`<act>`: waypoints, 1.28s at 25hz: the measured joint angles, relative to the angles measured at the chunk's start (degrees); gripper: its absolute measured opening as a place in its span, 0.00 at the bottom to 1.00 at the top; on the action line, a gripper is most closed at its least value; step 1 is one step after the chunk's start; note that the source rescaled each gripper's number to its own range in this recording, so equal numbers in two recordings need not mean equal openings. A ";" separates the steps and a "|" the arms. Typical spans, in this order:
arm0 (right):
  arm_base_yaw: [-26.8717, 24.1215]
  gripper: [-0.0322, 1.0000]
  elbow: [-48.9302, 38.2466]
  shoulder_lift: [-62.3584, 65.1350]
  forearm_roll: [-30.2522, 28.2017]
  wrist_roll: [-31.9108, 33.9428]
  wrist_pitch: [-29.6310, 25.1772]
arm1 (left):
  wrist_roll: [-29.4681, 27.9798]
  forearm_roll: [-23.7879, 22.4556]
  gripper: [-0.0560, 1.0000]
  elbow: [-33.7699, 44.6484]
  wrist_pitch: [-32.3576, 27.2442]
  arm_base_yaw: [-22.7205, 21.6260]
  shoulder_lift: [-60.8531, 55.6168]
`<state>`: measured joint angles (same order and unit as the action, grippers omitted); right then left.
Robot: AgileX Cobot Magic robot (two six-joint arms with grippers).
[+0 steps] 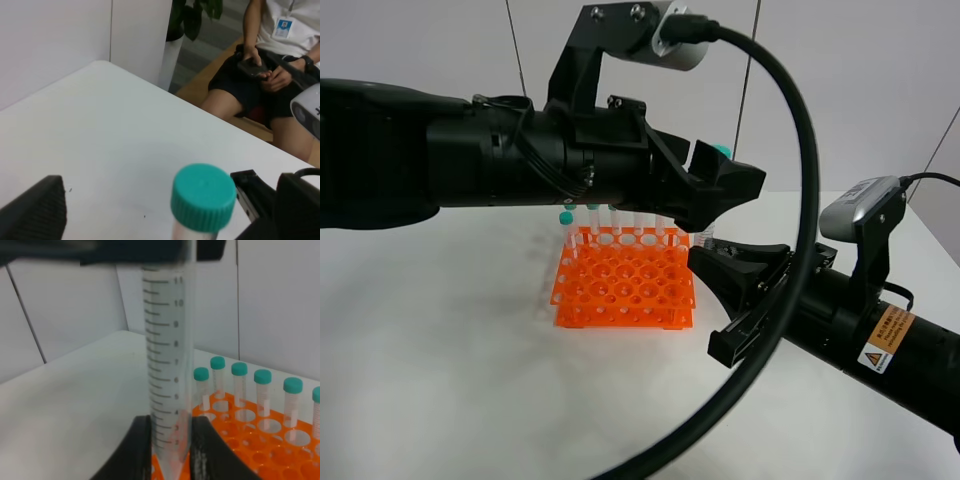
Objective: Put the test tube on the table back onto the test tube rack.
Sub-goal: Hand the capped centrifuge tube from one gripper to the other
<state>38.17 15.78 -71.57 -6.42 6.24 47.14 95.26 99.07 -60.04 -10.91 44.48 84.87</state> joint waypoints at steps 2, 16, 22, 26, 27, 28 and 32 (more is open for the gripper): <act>0.00 0.03 0.00 0.00 0.05 0.00 0.00 | 0.00 0.00 0.88 -0.59 -0.15 0.00 0.00; 0.00 0.03 0.00 0.00 0.41 0.00 0.00 | 0.00 0.00 0.84 -0.89 0.06 0.00 0.00; 0.00 0.03 0.00 0.00 0.41 0.00 0.00 | 0.00 0.00 0.61 -0.89 0.06 0.00 0.00; 0.00 0.03 0.00 0.00 0.41 0.00 0.00 | 0.00 0.00 0.46 -0.89 0.06 0.00 0.00; 0.00 0.03 0.00 0.00 0.41 0.00 0.00 | 0.00 0.00 0.44 -0.89 0.06 0.00 0.00; 0.00 0.03 0.00 0.00 0.41 -0.02 0.00 | 0.00 0.00 0.43 -0.89 0.06 0.00 0.00; 0.00 0.03 0.00 0.00 0.41 -0.06 0.43 | 0.06 0.00 0.39 -0.89 0.06 0.00 0.00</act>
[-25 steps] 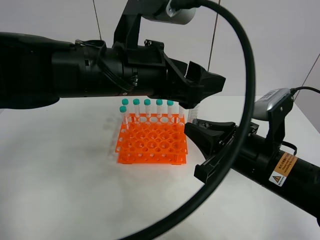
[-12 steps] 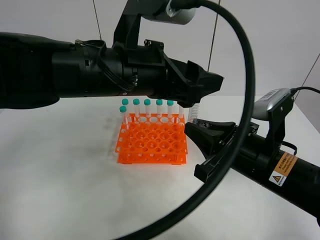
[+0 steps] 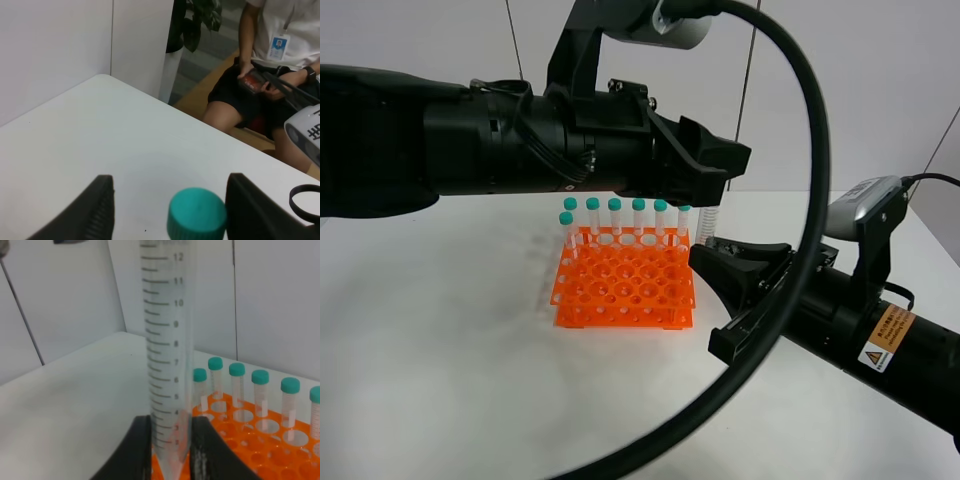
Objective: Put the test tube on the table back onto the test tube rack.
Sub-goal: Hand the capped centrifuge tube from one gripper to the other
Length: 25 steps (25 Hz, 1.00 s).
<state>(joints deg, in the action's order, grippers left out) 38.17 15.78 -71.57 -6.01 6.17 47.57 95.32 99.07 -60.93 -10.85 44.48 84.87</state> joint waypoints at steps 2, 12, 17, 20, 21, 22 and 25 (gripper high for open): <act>0.00 0.03 0.00 0.00 0.14 0.00 0.69 | 0.00 0.00 0.32 0.00 0.00 0.00 0.00; 0.00 0.03 0.00 0.00 0.62 -0.18 0.75 | 0.51 0.05 0.06 -0.05 -0.06 0.00 0.00; 0.00 0.03 0.00 0.00 0.62 -0.18 0.75 | 0.51 0.05 0.06 -0.05 -0.06 0.00 0.00; 0.00 0.03 0.00 0.00 0.69 -0.22 0.75 | 0.51 0.05 0.06 -0.05 -0.06 0.00 0.00; 0.00 0.03 0.00 0.00 0.69 -0.47 0.75 | 0.51 0.05 0.06 -0.05 -0.06 0.00 0.00; 0.00 0.03 0.00 0.00 0.85 -0.92 0.75 | 0.51 0.05 0.06 -0.05 -0.06 0.00 0.00; 0.00 0.11 0.00 0.00 1.12 -1.95 0.75 | 0.51 0.05 0.06 -0.05 -0.06 0.00 0.00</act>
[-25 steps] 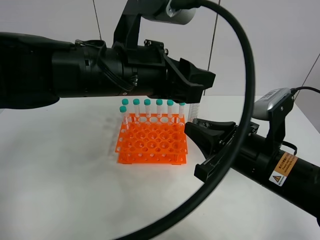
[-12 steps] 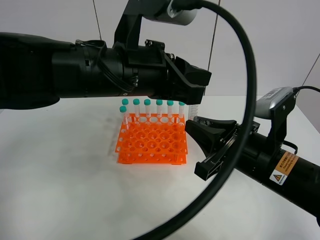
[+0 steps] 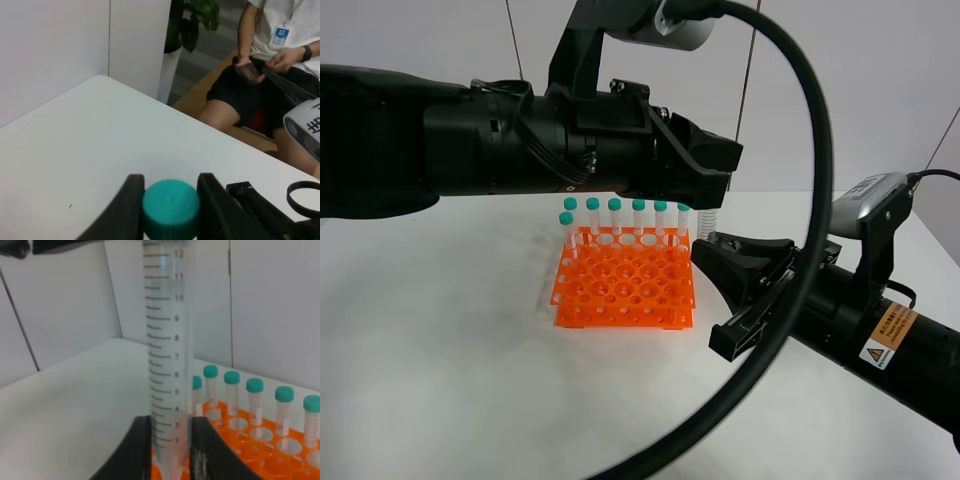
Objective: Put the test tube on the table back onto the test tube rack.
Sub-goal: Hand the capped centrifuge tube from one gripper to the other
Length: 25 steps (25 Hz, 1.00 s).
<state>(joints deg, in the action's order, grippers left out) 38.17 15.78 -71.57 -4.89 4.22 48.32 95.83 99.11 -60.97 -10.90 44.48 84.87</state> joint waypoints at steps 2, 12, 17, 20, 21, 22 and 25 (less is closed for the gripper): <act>0.00 0.37 0.00 0.00 0.00 -0.76 0.25 | 0.13 0.00 0.06 0.00 0.06 0.00 0.00; 0.00 0.98 0.00 0.00 4.89 -4.22 0.31 | 0.13 0.00 0.06 0.00 0.58 0.00 0.00; 0.00 1.00 0.00 0.00 8.61 -7.17 -2.17 | 0.13 0.00 0.06 0.00 1.53 0.00 0.00; 0.00 1.00 0.00 0.00 12.31 -10.92 -6.04 | 0.13 0.00 0.06 0.00 1.72 0.00 0.00; 0.00 1.00 0.00 0.00 13.05 -12.45 -7.24 | 0.13 0.00 0.06 0.00 1.94 0.00 0.00; 0.00 1.00 0.00 0.00 14.06 -13.51 -8.62 | 0.13 0.00 0.06 0.00 2.15 0.00 0.00; 0.00 1.00 0.00 0.00 17.56 -16.50 -11.14 | 0.20 0.00 0.06 0.00 3.18 0.00 0.00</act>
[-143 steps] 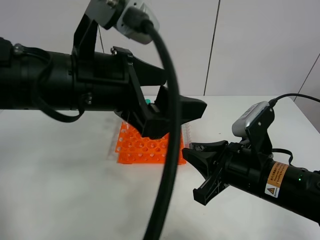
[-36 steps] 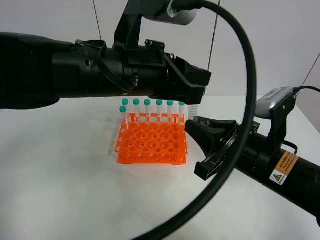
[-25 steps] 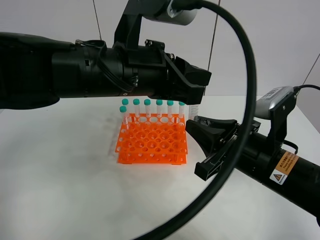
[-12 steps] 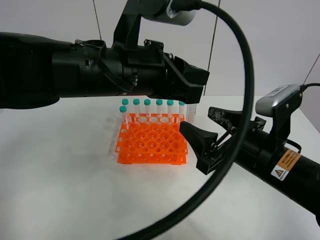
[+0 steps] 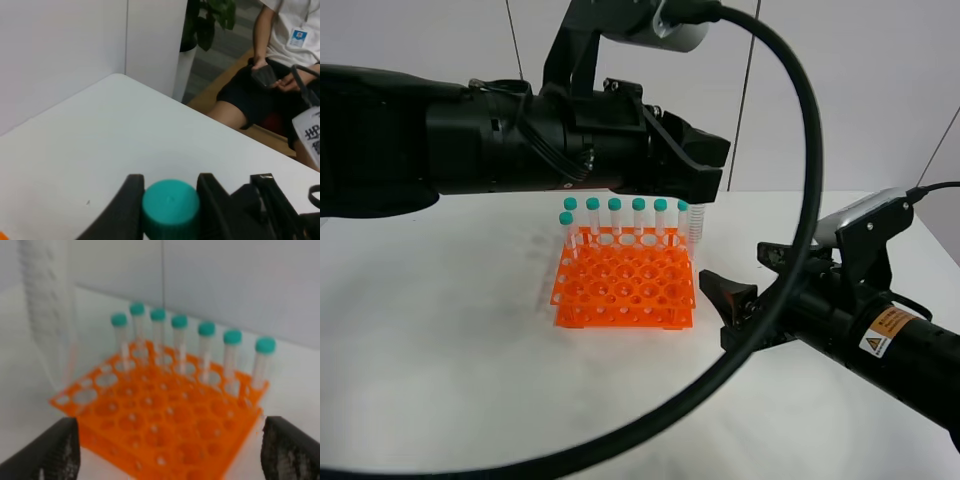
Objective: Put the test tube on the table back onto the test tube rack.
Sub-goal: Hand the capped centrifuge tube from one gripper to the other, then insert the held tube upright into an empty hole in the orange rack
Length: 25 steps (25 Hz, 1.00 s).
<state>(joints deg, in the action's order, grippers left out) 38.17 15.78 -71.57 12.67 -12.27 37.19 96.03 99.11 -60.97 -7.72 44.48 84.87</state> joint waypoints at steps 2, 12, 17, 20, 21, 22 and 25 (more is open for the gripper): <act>-0.06 1.00 0.00 0.00 3.01 -2.43 -0.78 | 0.06 0.00 0.06 0.00 0.41 0.00 0.00; -2.84 0.98 0.00 0.00 16.41 -12.02 -3.04 | 0.18 0.00 0.06 0.00 0.91 0.00 0.00; -2.94 0.95 0.00 0.00 25.70 -19.68 -3.16 | 0.20 0.00 0.06 0.00 0.91 0.00 0.00; -2.94 0.95 0.00 0.00 32.90 -24.73 -3.32 | 0.20 0.00 0.06 0.00 0.91 0.00 0.00; -2.94 0.95 0.00 0.00 35.60 -26.26 -3.32 | 0.20 0.00 0.06 0.00 0.91 0.00 0.00; -2.94 0.95 0.00 0.00 37.78 -27.53 -3.37 | 0.20 0.00 0.06 0.00 0.91 0.00 0.00; -2.94 0.95 0.00 0.00 44.46 -31.96 -3.37 | 0.20 0.00 0.06 0.00 0.91 0.00 0.00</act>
<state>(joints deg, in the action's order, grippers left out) 35.23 15.78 -71.57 57.13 -44.23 33.82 96.23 99.11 -60.97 -6.82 44.48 84.87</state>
